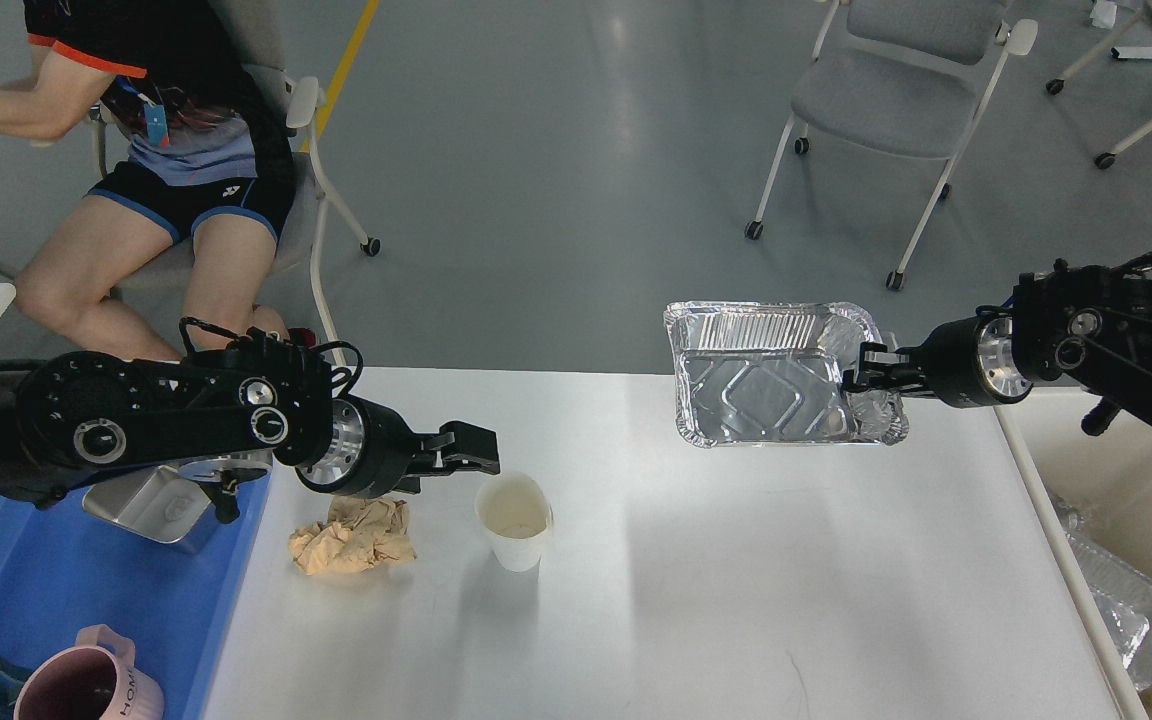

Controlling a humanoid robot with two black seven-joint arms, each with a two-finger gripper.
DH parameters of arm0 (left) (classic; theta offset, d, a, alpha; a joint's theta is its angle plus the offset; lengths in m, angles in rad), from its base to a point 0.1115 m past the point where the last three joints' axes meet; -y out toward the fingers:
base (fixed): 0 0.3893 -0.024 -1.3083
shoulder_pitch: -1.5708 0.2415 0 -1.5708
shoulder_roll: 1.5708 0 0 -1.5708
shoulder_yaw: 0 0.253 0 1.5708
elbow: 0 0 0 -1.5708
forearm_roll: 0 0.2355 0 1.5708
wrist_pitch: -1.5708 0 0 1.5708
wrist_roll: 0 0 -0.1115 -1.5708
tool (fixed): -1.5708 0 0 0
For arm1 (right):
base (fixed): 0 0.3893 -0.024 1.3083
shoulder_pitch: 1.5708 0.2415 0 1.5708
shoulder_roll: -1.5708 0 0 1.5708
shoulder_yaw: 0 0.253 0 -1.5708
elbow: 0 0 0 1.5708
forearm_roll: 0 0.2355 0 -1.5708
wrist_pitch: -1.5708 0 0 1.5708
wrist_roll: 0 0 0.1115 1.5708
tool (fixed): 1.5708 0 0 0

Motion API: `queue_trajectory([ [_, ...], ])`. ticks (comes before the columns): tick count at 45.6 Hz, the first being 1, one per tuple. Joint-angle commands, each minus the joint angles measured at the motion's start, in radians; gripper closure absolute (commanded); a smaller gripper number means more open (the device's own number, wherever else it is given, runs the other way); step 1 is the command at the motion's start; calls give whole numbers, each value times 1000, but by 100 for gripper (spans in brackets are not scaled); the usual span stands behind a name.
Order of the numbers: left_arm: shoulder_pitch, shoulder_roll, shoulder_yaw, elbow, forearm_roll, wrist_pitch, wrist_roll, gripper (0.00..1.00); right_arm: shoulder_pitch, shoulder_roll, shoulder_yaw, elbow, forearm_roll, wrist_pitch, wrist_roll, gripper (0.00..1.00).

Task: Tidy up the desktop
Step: 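Hold the foil tray up and reach the left gripper to the paper cup, then grasp the paper cup with the left gripper and drop it into the foil tray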

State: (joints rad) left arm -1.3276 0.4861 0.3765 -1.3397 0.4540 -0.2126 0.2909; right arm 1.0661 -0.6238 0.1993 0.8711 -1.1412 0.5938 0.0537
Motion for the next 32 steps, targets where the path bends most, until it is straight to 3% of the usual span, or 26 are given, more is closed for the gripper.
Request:
queue_trajectory([
  [1, 53, -63, -2, 62, 0, 15, -3, 5, -5, -2, 0, -1, 0, -2, 3, 100],
  [14, 122, -158, -2, 149, 0, 91, -7, 8, -12, -1, 6, -3, 0, -2, 3, 100],
  [24, 143, -199, -1, 183, 0, 157, -9, 29, -15, -2, 6, -4, 0, -3, 3, 100],
  [32, 156, -198, -4, 185, 2, 163, 4, 46, -15, -1, 6, -4, 0, -3, 3, 100],
])
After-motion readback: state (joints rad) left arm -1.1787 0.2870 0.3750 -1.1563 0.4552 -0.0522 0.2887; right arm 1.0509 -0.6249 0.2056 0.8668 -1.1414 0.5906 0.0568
